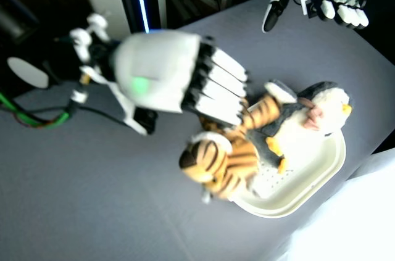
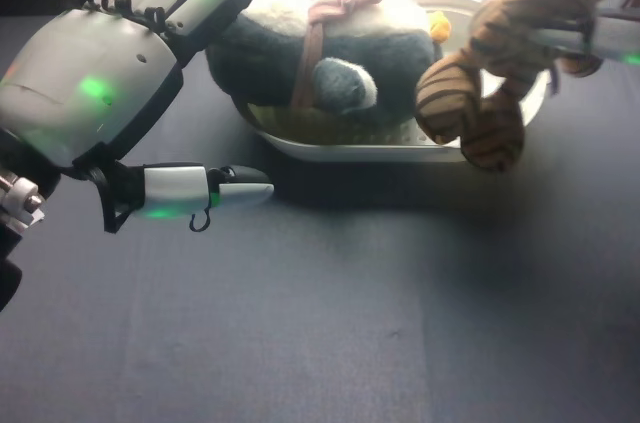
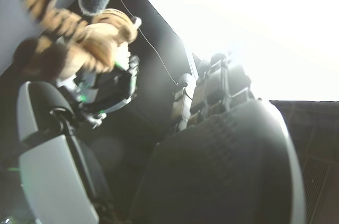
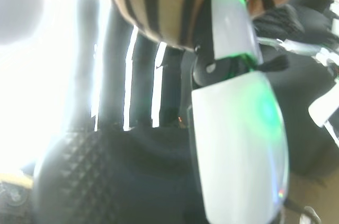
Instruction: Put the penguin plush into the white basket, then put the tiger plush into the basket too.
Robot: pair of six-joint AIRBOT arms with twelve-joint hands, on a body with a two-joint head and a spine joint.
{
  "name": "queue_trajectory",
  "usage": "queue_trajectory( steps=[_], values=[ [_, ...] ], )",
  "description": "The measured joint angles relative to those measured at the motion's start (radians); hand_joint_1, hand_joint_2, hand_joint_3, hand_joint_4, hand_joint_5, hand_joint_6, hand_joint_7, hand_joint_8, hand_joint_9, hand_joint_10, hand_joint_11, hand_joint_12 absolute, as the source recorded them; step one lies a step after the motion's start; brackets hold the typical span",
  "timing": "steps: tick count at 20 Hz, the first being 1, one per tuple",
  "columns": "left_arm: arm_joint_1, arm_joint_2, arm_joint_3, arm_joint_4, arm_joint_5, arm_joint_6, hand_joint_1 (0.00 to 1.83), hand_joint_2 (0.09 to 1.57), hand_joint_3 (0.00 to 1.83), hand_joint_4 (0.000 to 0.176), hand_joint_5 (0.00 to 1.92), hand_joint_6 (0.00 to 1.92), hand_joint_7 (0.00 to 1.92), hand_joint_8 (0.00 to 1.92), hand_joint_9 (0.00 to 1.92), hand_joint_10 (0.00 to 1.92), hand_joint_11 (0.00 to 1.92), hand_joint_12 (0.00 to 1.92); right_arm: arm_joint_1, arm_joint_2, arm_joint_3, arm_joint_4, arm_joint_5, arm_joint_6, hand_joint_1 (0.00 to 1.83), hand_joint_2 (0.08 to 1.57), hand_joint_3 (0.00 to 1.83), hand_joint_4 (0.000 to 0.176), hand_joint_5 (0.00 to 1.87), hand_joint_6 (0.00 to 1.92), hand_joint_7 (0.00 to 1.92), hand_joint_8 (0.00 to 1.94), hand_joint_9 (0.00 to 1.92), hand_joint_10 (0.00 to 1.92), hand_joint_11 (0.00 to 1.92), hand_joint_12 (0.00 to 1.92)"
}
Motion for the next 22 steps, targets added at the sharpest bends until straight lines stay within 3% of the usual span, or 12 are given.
queue_trajectory(
  steps=[2, 4, 6, 7, 9, 11, 13, 16, 17, 19, 21, 22],
  values=[
    [0.000, -0.006, 0.000, 0.002, 0.002, 0.000, 0.86, 0.80, 0.00, 0.088, 0.00, 0.00, 0.00, 0.00, 0.00, 0.00, 0.00, 0.00, 0.063, -0.060, 0.047, -0.080, -0.122, 0.000, 1.23, 1.11, 0.00, 0.000, 1.11, 0.76, 0.89, 1.16, 0.80, 0.81, 0.46, 1.45],
    [0.000, -0.006, 0.000, 0.011, 0.008, -0.003, 0.81, 0.80, 0.00, 0.111, 0.00, 0.00, 0.00, 0.00, 0.00, 0.00, 0.00, 0.00, 0.082, -0.100, 0.064, -0.146, -0.201, 0.003, 1.29, 1.07, 0.00, 0.000, 1.22, 0.39, 1.00, 1.11, 0.79, 0.91, 0.51, 1.29],
    [0.000, -0.006, 0.000, 0.009, 0.008, -0.005, 0.81, 0.80, 0.00, 0.103, 0.00, 0.00, 0.00, 0.00, 0.00, 0.00, 0.00, 0.00, 0.081, -0.105, 0.064, -0.167, -0.242, 0.008, 1.27, 1.07, 0.00, 0.000, 1.18, 0.45, 1.01, 1.11, 0.73, 0.73, 0.32, 1.38],
    [0.000, -0.006, 0.000, 0.003, 0.007, -0.008, 0.80, 0.80, 0.00, 0.107, 0.00, 0.00, 0.00, 0.00, 0.00, 0.00, 0.00, 0.00, 0.081, -0.104, 0.066, -0.161, -0.255, 0.008, 1.20, 0.99, 0.00, 0.000, 0.70, 0.03, 0.61, 0.15, 0.48, 0.23, 0.08, 1.05],
    [0.001, -0.006, 0.000, 0.008, 0.007, -0.010, 0.79, 0.82, 0.01, 0.117, 0.00, 0.00, 0.00, 0.00, 0.00, 0.00, 0.00, 0.00, 0.080, -0.098, 0.066, -0.154, -0.258, 0.006, 1.12, 0.99, 0.00, 0.000, 0.58, 0.00, 0.50, 0.03, 0.43, 0.08, 0.06, 0.91],
    [0.008, -0.006, 0.000, 0.010, 0.005, -0.014, 0.79, 0.82, 0.01, 0.124, 0.00, 0.00, 0.00, 0.00, 0.00, 0.00, 0.00, 0.00, 0.080, -0.095, 0.067, -0.144, -0.261, 0.002, 0.97, 1.01, 0.00, 0.003, 0.41, 0.00, 0.36, 0.00, 0.31, 0.00, 0.00, 0.81],
    [0.009, -0.006, 0.000, 0.009, 0.003, -0.015, 0.81, 0.83, 0.01, 0.085, 0.00, 0.00, 0.00, 0.00, 0.00, 0.00, 0.00, 0.00, 0.080, -0.089, 0.055, -0.132, -0.255, 0.001, 0.73, 1.05, 0.01, 0.051, 0.25, 0.00, 0.20, 0.00, 0.13, 0.00, 0.00, 0.47],
    [0.013, -0.006, 0.000, 0.006, -0.009, -0.016, 0.85, 0.80, 0.00, 0.087, 0.00, 0.00, 0.00, 0.00, 0.00, 0.00, 0.00, 0.00, 0.078, -0.071, 0.032, -0.116, -0.221, 0.001, 0.67, 1.08, 0.00, 0.050, 0.20, 0.00, 0.14, 0.00, 0.07, 0.00, 0.00, 0.27],
    [0.014, -0.006, 0.000, 0.004, -0.007, -0.016, 0.85, 0.80, 0.00, 0.072, 0.00, 0.00, 0.00, 0.00, 0.00, 0.00, 0.00, 0.00, 0.060, -0.045, 0.013, -0.095, -0.173, 0.001, 0.73, 1.08, 0.00, 0.012, 0.20, 0.00, 0.13, 0.00, 0.06, 0.00, 0.00, 0.14],
    [0.018, -0.006, 0.000, -0.008, -0.014, -0.017, 0.85, 0.81, 0.00, 0.062, 0.00, 0.00, 0.00, 0.00, 0.00, 0.00, 0.00, 0.00, 0.034, -0.006, -0.011, -0.058, -0.115, 0.000, 0.67, 1.10, 0.01, 0.038, 0.17, 0.00, 0.12, 0.01, 0.05, 0.00, 0.00, 0.08],
    [0.027, -0.006, 0.000, -0.014, -0.027, -0.020, 0.86, 0.82, 0.01, 0.058, 0.00, 0.00, 0.00, 0.00, 0.00, 0.00, 0.00, 0.00, 0.015, 0.029, -0.031, -0.027, -0.056, 0.000, 0.75, 1.12, 0.01, 0.040, 0.16, 0.00, 0.09, 0.00, 0.00, 0.00, 0.00, 0.00],
    [0.034, -0.006, 0.000, -0.015, -0.034, -0.027, 0.83, 0.82, 0.01, 0.057, 0.00, 0.00, 0.00, 0.00, 0.00, 0.00, 0.00, 0.00, -0.001, 0.053, -0.053, -0.001, 0.003, 0.000, 0.75, 1.11, 0.00, 0.075, 0.15, 0.00, 0.08, 0.00, 0.00, 0.00, 0.00, 0.00]
  ],
)
